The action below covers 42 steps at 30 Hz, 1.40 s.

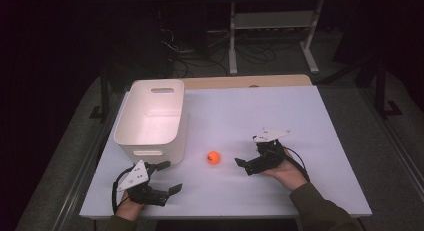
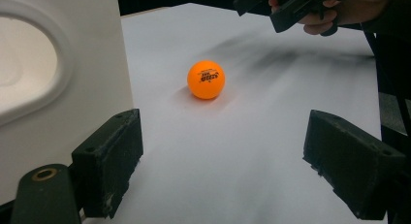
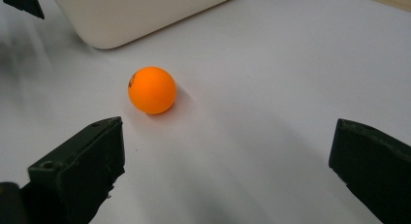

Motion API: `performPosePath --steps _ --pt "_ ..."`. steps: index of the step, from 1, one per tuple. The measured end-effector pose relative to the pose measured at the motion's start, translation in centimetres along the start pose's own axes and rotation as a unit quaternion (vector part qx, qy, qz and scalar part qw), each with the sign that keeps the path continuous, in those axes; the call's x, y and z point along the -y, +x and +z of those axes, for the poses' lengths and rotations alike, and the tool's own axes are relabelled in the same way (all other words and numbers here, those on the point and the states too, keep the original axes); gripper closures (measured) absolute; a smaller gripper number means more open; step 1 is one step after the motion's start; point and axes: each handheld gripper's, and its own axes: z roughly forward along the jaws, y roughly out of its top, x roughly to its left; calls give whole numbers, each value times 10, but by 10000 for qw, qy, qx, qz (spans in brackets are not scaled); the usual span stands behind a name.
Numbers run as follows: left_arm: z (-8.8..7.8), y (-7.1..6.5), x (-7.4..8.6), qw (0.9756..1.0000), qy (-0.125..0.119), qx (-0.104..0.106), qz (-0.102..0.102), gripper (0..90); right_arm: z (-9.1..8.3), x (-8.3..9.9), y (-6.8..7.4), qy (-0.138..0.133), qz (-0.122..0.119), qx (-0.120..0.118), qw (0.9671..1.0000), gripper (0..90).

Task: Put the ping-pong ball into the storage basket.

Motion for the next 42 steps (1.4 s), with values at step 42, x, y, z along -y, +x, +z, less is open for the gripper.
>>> performPosePath --steps 42 --pt "0 0 0 10000 5 2 2 140 18 -16 4 -59 -105 -97 9999 0"
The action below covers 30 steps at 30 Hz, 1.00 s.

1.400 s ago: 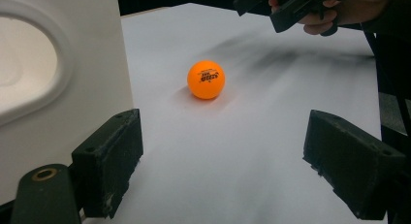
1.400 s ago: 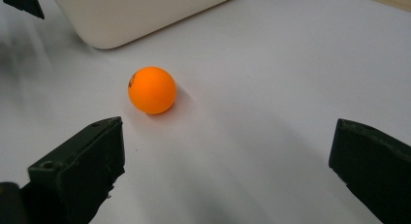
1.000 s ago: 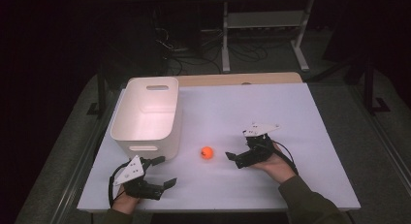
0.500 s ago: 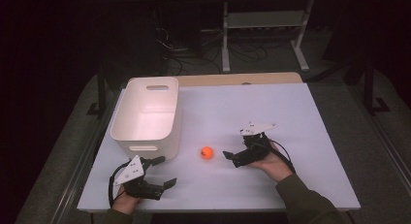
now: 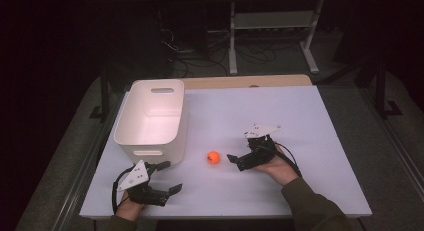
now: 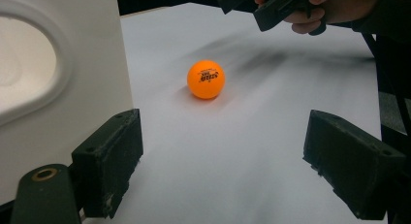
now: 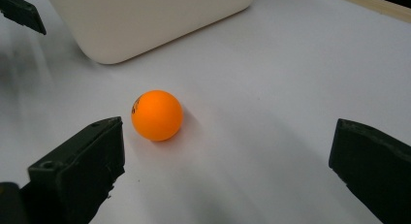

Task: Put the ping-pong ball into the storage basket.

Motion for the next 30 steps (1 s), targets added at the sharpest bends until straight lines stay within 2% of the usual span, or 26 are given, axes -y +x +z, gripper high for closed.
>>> performPosePath --steps 30 --pt "0 0 0 10000 -1 3 -4 140 13 -14 4 -70 -62 -101 9999 0"
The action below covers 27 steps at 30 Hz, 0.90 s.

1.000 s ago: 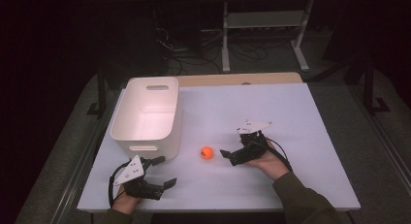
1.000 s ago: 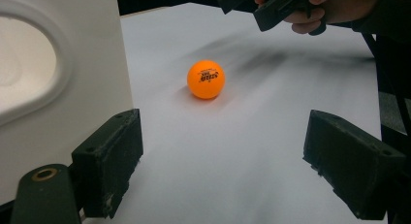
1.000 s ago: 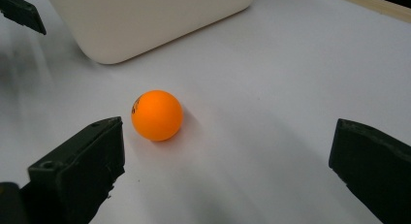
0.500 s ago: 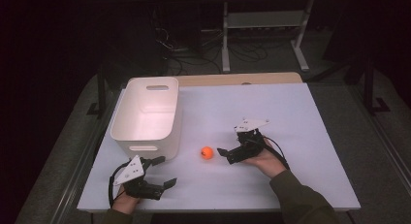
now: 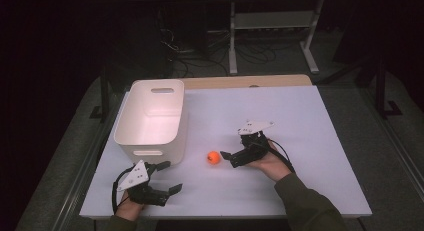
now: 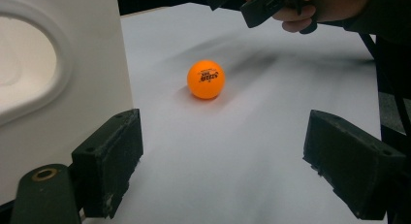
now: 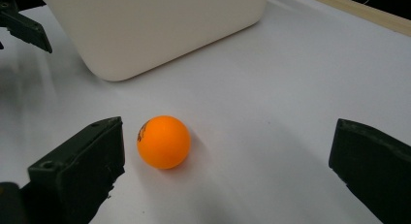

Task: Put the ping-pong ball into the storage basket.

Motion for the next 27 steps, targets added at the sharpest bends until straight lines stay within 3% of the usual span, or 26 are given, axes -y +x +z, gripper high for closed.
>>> performPosePath --steps 27 --pt "0 0 0 10000 -3 1 -7 140 17 -13 5 -37 -58 -123 9999 0"
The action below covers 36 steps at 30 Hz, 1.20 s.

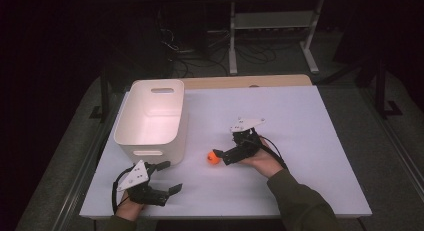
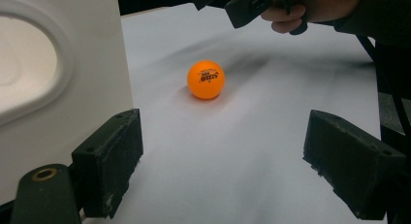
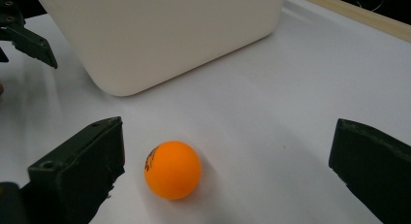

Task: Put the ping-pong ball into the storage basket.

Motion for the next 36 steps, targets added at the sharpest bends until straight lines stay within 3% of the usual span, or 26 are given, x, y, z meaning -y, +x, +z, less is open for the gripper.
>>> performPosePath --steps 36 --pt "0 0 0 10000 0 7 11 140 22 -17 7 -98 -113 -182 9997 0"
